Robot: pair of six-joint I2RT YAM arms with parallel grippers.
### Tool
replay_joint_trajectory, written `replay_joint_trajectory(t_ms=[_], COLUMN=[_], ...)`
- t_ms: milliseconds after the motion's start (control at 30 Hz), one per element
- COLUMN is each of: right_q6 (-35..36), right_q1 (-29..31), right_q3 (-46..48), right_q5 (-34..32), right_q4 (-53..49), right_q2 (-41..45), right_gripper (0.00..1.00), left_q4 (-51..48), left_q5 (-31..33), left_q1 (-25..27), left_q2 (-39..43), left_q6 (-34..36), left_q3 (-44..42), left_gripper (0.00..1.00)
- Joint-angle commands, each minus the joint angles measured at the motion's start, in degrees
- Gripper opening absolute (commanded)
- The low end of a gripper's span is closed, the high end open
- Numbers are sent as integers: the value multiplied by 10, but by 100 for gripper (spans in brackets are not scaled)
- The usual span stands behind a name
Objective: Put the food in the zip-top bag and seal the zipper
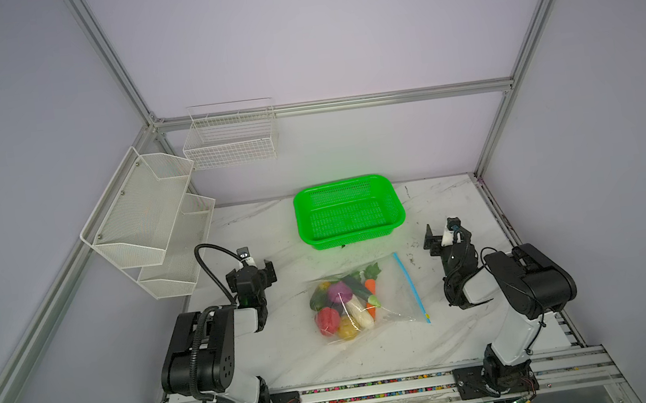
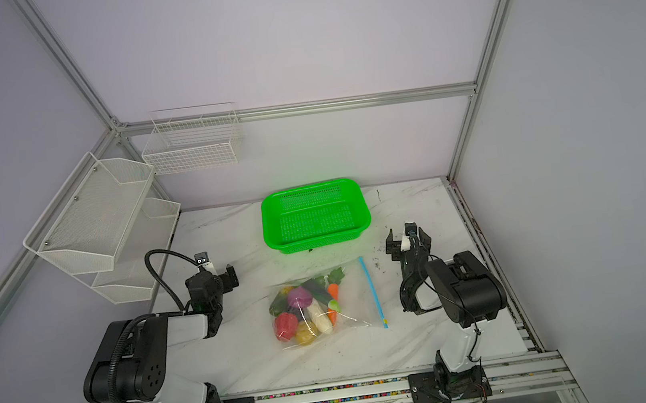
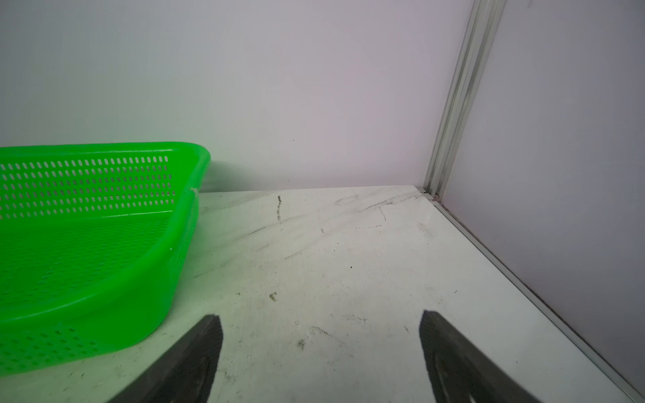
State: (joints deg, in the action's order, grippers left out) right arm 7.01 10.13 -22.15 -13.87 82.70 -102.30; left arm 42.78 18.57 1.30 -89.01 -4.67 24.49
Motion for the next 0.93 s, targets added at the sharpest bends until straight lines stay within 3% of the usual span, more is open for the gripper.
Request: replay_joint_trajectory(t_ms=[0,167,900], right_q6=[-11,-51,-31], right_q1=[-9,-62,-54], right_q3=[-9,-56,-61], right_q5=[24,108,98], right_q4=[46,-57,-67], right_q2=[-5,-2,0], right_gripper=[92,97,97], left_q4=[76,114,134], left_q5=[0,-3,-3], left_q1=[-4,-3,-3], left_q2=[0,-13,-13], left_q6=[12,25,29], left_q3=[-16,-25,-33], left_gripper=[100,100,100])
